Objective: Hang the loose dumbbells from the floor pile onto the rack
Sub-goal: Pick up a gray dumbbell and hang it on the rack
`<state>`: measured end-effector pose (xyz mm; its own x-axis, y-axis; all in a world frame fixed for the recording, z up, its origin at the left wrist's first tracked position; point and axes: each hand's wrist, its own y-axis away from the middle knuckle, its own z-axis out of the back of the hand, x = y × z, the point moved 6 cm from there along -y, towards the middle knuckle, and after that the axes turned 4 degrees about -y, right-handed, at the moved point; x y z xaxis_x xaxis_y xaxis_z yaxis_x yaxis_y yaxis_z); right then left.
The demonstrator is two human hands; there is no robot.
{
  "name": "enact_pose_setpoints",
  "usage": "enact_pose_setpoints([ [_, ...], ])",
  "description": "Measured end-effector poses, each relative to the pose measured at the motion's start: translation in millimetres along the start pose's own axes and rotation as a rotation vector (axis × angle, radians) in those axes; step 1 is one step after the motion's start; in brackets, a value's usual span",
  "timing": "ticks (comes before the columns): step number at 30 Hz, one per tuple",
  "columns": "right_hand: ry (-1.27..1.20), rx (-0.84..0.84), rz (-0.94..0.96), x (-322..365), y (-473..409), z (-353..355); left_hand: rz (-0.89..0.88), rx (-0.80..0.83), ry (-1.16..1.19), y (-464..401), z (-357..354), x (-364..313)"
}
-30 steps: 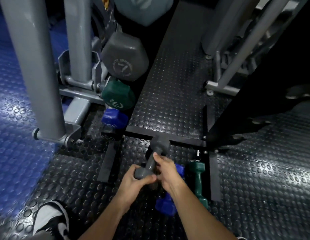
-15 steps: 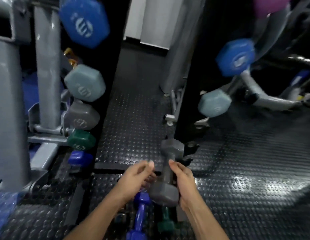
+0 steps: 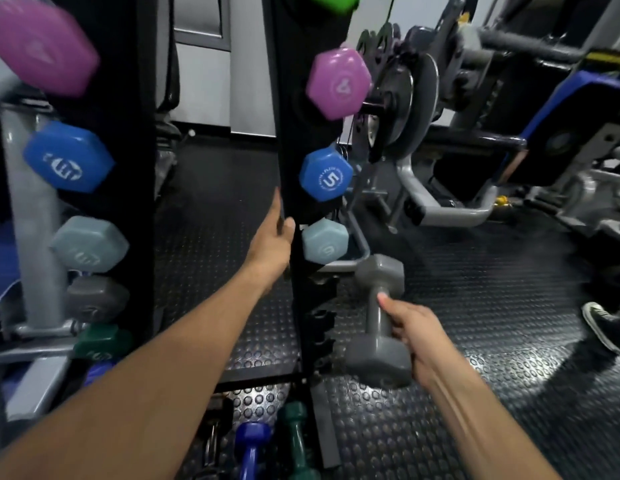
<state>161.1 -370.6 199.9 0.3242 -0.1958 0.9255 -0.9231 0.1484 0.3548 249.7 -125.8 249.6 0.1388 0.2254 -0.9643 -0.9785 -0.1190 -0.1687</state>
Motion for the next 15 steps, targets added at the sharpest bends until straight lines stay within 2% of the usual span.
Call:
enact_pose_setpoints([
  [3, 0.060, 0.017, 0.000, 13, -38, 0, 0.050, -0.009, 0.088, -11, -12, 16],
  [9, 0.161, 0.031, 0.041, 27, -117, -18, 0.011, 0.013, 0.138, -18, -15, 28],
  [15, 0.176, 0.069, 0.032, 39, -156, -46, 0.046, 0.030, 0.202, -18, -17, 33],
])
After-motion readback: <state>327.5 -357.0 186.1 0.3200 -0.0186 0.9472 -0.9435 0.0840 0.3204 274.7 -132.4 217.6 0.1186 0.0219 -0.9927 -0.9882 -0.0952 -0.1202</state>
